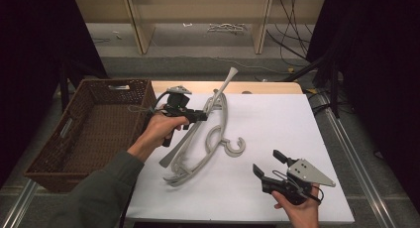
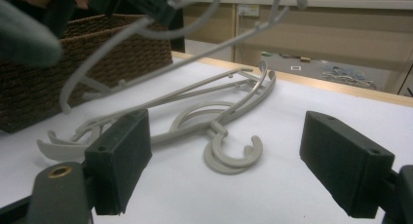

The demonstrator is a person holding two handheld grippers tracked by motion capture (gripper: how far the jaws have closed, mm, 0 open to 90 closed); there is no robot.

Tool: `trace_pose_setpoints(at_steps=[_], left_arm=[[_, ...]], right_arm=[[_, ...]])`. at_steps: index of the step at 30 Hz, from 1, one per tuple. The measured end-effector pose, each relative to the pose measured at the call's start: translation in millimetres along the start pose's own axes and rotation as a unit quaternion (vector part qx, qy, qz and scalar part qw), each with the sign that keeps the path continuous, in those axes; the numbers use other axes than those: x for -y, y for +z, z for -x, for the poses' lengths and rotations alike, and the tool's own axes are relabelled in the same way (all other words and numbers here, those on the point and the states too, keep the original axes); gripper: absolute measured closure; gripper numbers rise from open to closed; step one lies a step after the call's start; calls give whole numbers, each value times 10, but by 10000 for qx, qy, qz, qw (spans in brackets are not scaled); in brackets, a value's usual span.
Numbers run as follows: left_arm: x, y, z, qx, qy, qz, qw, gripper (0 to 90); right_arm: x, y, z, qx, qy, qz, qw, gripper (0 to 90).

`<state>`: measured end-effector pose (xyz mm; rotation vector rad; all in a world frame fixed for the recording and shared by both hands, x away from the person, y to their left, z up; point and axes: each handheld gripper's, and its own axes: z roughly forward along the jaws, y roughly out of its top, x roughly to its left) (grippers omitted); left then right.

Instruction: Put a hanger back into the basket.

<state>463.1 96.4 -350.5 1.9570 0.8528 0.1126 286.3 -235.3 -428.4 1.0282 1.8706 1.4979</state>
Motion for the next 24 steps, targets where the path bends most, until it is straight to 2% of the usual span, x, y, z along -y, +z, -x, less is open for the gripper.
trace_pose_setpoints(at_steps=[3,4,7,8,9,11,13,15,16,19,21,24], left_arm=[[-55,-129,-1,49,-65,117,9999,812],[-70,-169,0,61,-39,130,9999,811],[-134,-342,36,-161,181,204,9995,811],[-156,-405,45,-193,233,243,9992,811],[-177,-469,50,-180,218,295,9992,811],[-213,-590,51,-171,206,378,9989,811],[-234,-699,52,-160,231,394,9988,811],[-249,-807,53,-126,215,418,9988,811],[-261,-859,44,-198,308,445,9983,811],[-281,-1006,61,-256,362,411,9982,810],[-292,-1094,61,-180,358,487,9980,811],[-300,-1213,59,-260,499,462,9973,810]], right_arm=[[-7,-9,1,41,-43,-26,10000,199],[-4,-10,-1,39,-53,-26,10000,199],[2,3,-3,-6,12,37,10000,199],[-3,-5,-1,20,-12,-20,10000,199],[-7,-15,0,37,-25,-99,9999,199],[-2,-11,1,56,-36,-59,10000,199],[1,5,-2,3,5,63,10000,199],[-1,-8,1,58,-47,-19,10000,199],[1,-8,0,58,-37,-19,10000,199],[-1,-2,-3,26,-18,-5,10000,199],[-2,-10,-2,60,-43,-67,10000,199],[-3,-8,0,55,-34,-61,10000,199]])
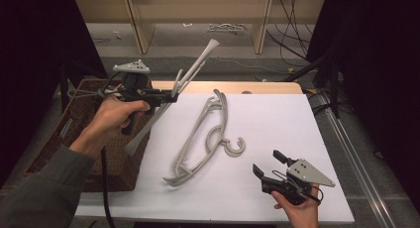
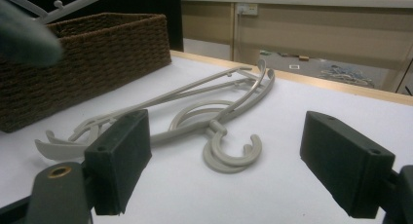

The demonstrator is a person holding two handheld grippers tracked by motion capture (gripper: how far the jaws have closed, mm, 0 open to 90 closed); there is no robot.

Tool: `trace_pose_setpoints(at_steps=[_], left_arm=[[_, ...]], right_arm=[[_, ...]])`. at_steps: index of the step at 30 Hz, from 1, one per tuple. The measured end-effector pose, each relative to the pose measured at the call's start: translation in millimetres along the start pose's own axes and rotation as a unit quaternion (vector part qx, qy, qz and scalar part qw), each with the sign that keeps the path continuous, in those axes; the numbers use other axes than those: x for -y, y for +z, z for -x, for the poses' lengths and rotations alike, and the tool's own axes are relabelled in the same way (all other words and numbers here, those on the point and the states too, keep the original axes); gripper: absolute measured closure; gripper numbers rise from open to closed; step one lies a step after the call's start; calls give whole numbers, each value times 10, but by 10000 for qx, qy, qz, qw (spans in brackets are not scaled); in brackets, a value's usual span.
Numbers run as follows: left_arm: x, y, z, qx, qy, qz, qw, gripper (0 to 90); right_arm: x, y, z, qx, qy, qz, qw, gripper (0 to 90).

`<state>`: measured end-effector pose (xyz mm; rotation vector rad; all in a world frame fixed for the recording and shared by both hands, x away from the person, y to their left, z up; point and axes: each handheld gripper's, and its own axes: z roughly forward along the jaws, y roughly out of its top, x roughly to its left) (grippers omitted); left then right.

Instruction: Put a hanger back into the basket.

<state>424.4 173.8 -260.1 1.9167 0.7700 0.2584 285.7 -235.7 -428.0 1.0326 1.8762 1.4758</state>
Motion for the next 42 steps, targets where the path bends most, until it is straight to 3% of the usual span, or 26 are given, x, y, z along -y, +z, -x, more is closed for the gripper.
trace_pose_setpoints(at_steps=[12,17,19,22,27,39,40,41,42], left_arm=[[198,-333,-328,-538,-30,15,9985,810],[317,-446,-504,-922,10,-139,9956,810],[367,-481,-576,-982,-106,-84,9951,810],[436,-554,-676,-1141,-28,-132,9934,809],[588,-652,-819,-1259,-61,-12,9920,809],[984,-900,-1040,-1454,-57,-48,9893,809],[1011,-911,-1050,-1454,-73,-19,9893,809],[1045,-927,-1063,-1471,-62,2,9891,809],[1089,-952,-1077,-1470,-80,27,9891,808]], right_arm=[[3,1,-2,8,-13,-19,10000,199],[5,8,-7,8,-6,-39,10000,199],[2,6,-7,20,-17,-20,10000,199],[3,8,-8,2,-16,-16,10000,199],[6,10,-10,4,-40,-13,10000,199],[23,51,-24,-41,27,-18,10000,200],[12,27,-18,4,-46,-200,9998,200],[12,27,-18,4,-46,-200,9998,200],[28,62,-27,-51,15,-21,10000,200]])
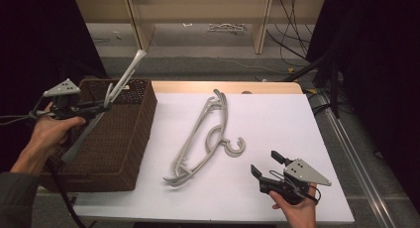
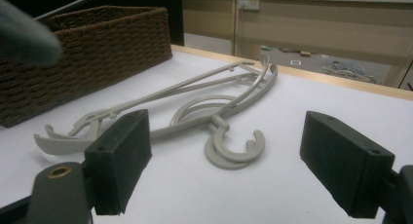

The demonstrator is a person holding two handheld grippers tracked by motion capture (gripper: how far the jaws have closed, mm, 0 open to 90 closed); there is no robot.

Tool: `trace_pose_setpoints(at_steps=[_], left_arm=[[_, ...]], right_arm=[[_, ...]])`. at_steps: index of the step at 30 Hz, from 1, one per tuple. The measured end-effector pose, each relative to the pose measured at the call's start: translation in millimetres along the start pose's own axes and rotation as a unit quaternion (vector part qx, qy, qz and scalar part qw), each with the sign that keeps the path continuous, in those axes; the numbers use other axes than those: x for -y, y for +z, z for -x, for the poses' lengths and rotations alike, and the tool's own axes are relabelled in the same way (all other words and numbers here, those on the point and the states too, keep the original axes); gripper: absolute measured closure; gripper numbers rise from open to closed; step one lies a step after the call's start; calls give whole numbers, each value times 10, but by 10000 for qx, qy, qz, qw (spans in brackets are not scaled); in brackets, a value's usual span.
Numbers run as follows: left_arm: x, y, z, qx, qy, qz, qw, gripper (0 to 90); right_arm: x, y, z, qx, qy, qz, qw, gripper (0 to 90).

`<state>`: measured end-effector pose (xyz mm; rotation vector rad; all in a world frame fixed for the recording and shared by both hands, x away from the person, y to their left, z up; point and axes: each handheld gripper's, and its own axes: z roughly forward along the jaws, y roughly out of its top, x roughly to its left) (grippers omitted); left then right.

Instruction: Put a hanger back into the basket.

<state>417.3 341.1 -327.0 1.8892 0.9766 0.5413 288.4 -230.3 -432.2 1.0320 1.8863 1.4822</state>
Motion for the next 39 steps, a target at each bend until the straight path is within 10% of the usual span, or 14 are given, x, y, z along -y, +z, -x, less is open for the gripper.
trace_pose_setpoints(at_steps=[16,39], left_arm=[[323,-97,-44,124,114,-137,9998,807],[633,133,-109,81,131,-1099,9938,799]], right_arm=[[13,9,-10,-4,-2,-56,10000,200],[11,3,-11,13,-31,-102,9999,200]])
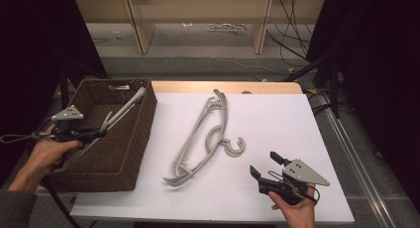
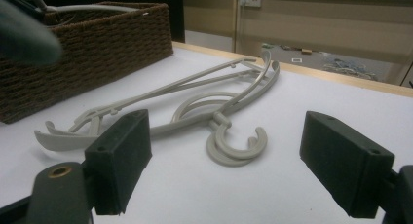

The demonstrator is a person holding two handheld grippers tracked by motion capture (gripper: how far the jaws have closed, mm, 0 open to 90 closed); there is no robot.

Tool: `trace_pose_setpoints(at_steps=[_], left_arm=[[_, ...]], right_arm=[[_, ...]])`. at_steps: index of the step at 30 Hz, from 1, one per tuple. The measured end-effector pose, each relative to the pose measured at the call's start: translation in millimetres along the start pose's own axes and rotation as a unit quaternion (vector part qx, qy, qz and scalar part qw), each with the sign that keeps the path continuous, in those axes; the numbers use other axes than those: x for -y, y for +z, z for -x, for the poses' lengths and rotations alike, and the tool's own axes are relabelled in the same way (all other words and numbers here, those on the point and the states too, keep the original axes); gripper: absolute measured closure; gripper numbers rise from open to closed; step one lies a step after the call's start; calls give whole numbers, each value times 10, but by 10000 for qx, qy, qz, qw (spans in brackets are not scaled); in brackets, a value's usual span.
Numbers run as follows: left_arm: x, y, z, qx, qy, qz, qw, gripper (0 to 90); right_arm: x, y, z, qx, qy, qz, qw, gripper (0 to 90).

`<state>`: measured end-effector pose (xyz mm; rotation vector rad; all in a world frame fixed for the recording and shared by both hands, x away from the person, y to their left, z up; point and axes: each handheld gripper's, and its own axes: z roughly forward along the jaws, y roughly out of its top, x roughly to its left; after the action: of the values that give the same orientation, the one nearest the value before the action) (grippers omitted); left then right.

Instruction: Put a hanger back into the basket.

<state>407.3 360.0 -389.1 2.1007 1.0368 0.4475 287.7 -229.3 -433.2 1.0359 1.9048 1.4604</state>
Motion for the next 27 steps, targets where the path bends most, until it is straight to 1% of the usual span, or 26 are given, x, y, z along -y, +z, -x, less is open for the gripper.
trace_pose_setpoints(at_steps=[1,2,4,5,6,7,9,10,11,12,13,14,15,16,17,18,19,20,21,22,24,26,27], left_arm=[[2,30,7,-12,-50,-17,10000,799],[1,38,-7,-17,60,-142,9999,799],[3,68,-9,-19,72,-250,9997,798],[5,87,-5,-27,59,-263,9996,798],[8,102,-8,-23,59,-318,9995,798],[13,118,-11,-21,54,-322,9995,797],[16,137,-13,-12,16,-347,9994,796],[16,146,-14,-72,43,-401,9992,794],[17,151,-15,-53,36,-410,9991,794],[18,158,-10,-79,22,-408,9991,793],[23,169,-11,-89,65,-433,9990,792],[28,184,-7,-128,123,-486,9987,791],[33,205,3,-114,79,-486,9987,790],[33,215,5,-113,87,-537,9985,787],[34,221,10,-142,65,-561,9983,776],[31,223,24,-173,-24,-539,9984,737],[23,206,46,-247,-21,-621,9978,662],[18,190,59,-285,-29,-572,9980,616],[-4,129,56,-265,72,-577,9980,607],[-19,102,59,-273,43,-558,9981,573],[-67,28,64,-389,37,-490,9980,520],[-122,-41,78,-456,-19,-405,9981,506],[-148,-71,90,-488,-1,-353,9982,497]], right_arm=[[4,6,-2,-27,30,39,10000,200],[5,4,0,-28,26,37,10000,200],[0,-6,6,-11,4,-7,10000,201],[0,-8,8,34,-20,3,10000,200],[3,-3,8,0,5,29,10000,200],[1,-8,9,31,-14,1,10000,200],[-1,-7,7,2,-22,-5,10000,200],[-2,-9,4,-9,-9,-36,10000,200],[5,4,2,-39,14,42,10000,200],[5,4,1,-39,13,39,10000,200],[5,3,1,-37,15,37,10000,201],[1,-5,3,-25,0,-11,10000,200],[-4,-14,3,3,-11,-79,10000,200],[5,4,1,-38,17,41,10000,200],[6,2,-1,-34,27,22,10000,200],[6,2,-1,-39,26,20,10000,200],[6,3,0,-34,20,35,10000,200],[-2,-12,3,3,-14,-55,10000,201],[0,-7,5,-32,0,-24,10000,200],[7,5,3,-24,33,36,10000,200],[8,3,1,-28,43,25,10000,200],[1,-2,0,-5,2,7,10000,200],[0,-1,-2,-9,11,3,10000,200]])
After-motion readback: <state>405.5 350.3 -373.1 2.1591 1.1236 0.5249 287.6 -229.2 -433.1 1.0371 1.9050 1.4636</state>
